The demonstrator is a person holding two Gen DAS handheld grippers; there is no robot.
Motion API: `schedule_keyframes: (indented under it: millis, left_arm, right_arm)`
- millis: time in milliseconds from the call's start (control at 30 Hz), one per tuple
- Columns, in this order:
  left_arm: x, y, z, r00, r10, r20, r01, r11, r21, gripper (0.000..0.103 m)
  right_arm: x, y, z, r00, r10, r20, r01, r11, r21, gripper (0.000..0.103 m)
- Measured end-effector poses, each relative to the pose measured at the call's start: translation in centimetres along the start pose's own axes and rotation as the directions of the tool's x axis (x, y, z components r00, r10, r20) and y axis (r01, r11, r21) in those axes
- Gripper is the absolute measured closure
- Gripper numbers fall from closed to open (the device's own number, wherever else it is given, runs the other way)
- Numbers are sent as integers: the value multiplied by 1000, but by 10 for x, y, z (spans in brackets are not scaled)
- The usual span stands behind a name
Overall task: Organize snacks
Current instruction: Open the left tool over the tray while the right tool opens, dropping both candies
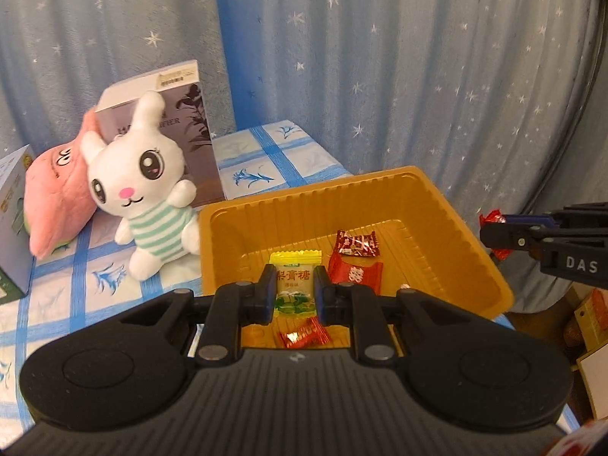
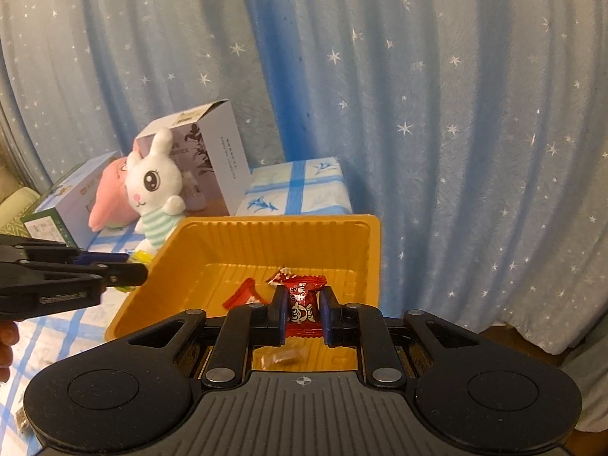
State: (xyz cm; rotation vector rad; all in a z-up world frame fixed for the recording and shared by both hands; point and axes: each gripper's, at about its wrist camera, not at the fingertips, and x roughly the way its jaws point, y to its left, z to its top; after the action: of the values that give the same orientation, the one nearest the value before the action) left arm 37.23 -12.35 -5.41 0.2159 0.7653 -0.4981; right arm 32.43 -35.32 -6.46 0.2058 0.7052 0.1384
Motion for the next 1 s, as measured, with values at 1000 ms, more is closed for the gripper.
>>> schedule_keyframes:
  millis: [1000]
  left_arm:
    - [67,7,11,995,27,-101,-25,999,22,82]
  right_arm:
    - [37,-10,10,1000,-6,-28,6,1000,5,85]
